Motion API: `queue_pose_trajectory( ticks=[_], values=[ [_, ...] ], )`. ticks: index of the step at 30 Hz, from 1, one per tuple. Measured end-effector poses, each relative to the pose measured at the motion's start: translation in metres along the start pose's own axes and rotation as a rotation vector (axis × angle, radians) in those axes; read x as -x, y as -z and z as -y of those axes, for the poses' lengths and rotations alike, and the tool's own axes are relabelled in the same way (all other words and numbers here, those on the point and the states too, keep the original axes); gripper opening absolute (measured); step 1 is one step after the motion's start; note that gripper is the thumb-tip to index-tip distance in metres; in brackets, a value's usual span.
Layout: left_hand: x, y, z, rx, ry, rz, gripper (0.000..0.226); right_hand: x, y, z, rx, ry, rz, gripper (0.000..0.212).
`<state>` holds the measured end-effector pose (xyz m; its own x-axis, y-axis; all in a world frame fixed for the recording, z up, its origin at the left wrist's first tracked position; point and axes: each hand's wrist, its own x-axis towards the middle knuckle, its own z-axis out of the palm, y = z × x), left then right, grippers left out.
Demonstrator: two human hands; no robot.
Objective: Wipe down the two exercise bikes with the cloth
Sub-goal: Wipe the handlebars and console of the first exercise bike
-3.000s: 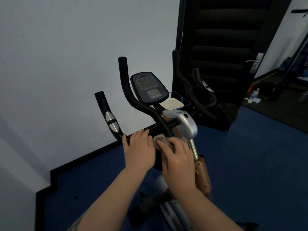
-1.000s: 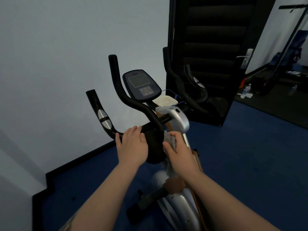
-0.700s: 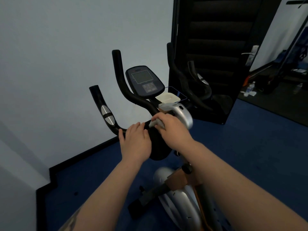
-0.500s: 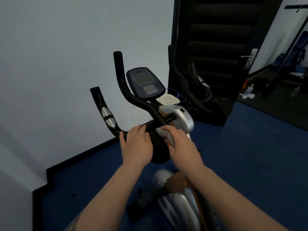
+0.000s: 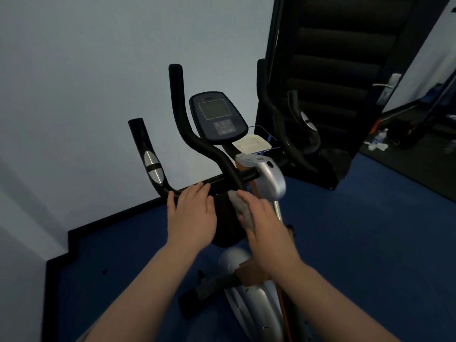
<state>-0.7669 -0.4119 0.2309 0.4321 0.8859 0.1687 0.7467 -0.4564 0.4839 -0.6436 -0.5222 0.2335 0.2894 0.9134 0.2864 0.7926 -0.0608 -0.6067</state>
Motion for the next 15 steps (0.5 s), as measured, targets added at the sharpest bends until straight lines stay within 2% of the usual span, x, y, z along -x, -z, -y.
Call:
queue_pose_trajectory(
  ticks=[3, 5, 9, 11, 13, 15],
  values=[
    [0.000, 0.004, 0.000, -0.082, -0.014, 0.015, 0.046, -0.017, 0.025, -0.011, -0.408, -0.121, 0.026, 0.024],
    [-0.005, 0.007, -0.003, -0.124, -0.007, 0.030, 0.044, -0.031, 0.040, -0.019, -0.513, -0.182, -0.030, 0.018],
    [-0.024, 0.010, -0.020, -0.231, 0.046, 0.046, 0.044, -0.063, 0.052, -0.029, -0.583, -0.236, 0.059, 0.034],
    [-0.027, 0.007, -0.025, -0.237, 0.077, 0.049, 0.045, -0.081, 0.051, -0.034, -0.510, -0.232, 0.079, 0.038],
    [-0.028, 0.003, -0.025, -0.201, 0.092, 0.019, 0.044, -0.099, 0.052, -0.038, -0.277, -0.114, -0.009, 0.031],
    [-0.029, 0.003, -0.023, -0.155, 0.098, -0.011, 0.042, -0.115, 0.051, -0.039, -0.102, -0.007, -0.073, 0.041]
  ],
)
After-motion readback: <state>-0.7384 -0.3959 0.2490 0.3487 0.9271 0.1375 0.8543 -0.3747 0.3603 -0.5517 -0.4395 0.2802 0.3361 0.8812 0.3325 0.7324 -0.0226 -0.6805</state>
